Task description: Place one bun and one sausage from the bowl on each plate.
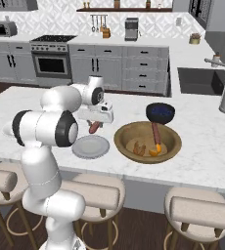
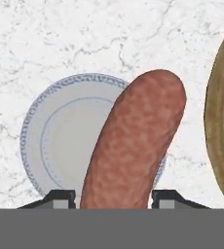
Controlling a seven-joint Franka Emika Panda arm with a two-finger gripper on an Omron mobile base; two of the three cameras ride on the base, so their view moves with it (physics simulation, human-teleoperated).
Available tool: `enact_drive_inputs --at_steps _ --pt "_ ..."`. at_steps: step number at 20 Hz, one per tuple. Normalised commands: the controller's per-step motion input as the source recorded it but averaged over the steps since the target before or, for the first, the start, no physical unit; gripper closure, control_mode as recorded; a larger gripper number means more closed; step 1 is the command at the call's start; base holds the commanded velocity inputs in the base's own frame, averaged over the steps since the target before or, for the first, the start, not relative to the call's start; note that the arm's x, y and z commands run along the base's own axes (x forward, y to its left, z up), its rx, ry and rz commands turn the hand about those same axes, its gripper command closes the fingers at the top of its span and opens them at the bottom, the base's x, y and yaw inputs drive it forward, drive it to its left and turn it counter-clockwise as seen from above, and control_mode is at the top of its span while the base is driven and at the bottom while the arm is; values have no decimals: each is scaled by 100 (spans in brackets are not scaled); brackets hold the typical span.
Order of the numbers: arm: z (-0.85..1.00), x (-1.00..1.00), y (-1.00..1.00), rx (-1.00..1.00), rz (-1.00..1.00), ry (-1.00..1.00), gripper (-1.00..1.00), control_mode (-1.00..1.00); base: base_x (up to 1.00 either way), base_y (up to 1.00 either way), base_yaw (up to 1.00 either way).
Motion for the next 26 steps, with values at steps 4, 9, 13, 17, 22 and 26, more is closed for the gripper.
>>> enact_drive_inputs --at_steps 4,9,13,17,22,26 --pt "-62 -1 37 0 2 20 100 -100 0 0 0" --pt "-56 0 38 0 0 20 100 -100 0 0 0" --pt "-36 -4 67 0 8 24 100 -100 0 0 0" --pt "-50 0 29 -2 7 5 100 -100 0 0 0" --pt "-20 0 -7 0 2 -4 100 -100 0 0 0" --pt "-1 -10 -13 0 0 -6 100 -100 0 0 0"
